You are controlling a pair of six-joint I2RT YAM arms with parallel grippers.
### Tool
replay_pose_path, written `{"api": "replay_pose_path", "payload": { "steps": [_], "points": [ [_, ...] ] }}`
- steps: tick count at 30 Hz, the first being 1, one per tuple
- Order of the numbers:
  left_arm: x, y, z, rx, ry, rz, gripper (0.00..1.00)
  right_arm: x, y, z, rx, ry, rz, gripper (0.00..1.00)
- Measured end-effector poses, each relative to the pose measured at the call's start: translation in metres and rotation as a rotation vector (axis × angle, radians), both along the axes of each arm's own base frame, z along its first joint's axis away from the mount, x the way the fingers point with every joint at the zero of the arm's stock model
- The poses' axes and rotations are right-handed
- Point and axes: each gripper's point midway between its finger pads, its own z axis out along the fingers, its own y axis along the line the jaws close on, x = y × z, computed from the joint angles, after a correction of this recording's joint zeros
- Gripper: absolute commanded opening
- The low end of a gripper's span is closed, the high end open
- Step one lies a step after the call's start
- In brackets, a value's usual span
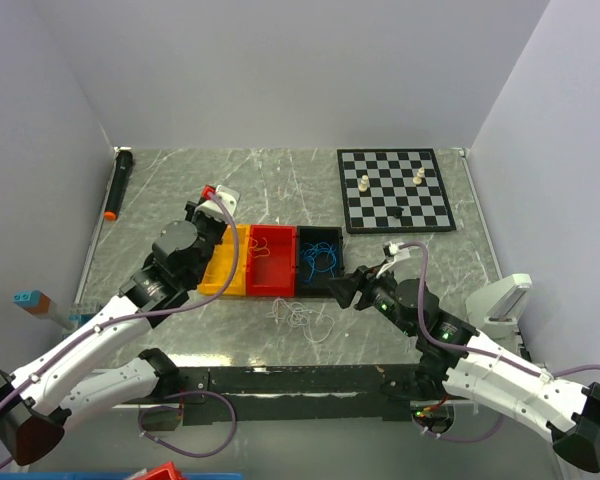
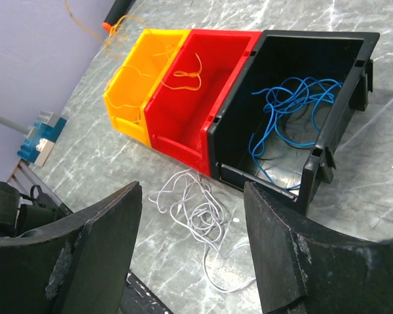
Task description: Untangle the cables
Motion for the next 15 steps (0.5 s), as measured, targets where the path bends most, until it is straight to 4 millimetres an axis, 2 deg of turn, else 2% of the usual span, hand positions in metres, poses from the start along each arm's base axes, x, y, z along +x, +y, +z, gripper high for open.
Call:
{"api": "replay_pose_path", "payload": {
  "steps": [6, 12, 15],
  "points": [
    [0.005, 0.010, 0.012, -0.024, -0.028, 0.039, 0.01, -0.001, -0.001, -0.006, -0.005, 0.010, -0.001, 0.70],
    [0.008, 0.017, 0.057, -0.089, -0.117, 0.059, 0.01, -0.001, -0.001, -0.006, -0.004, 0.014, 0.000, 0.70],
    [0.004, 0.016, 0.050, -0.090, -0.094, 0.043, 0.01, -0.002, 0.000, -0.007, -0.004, 0.020, 0.002, 0.70]
  ]
}}
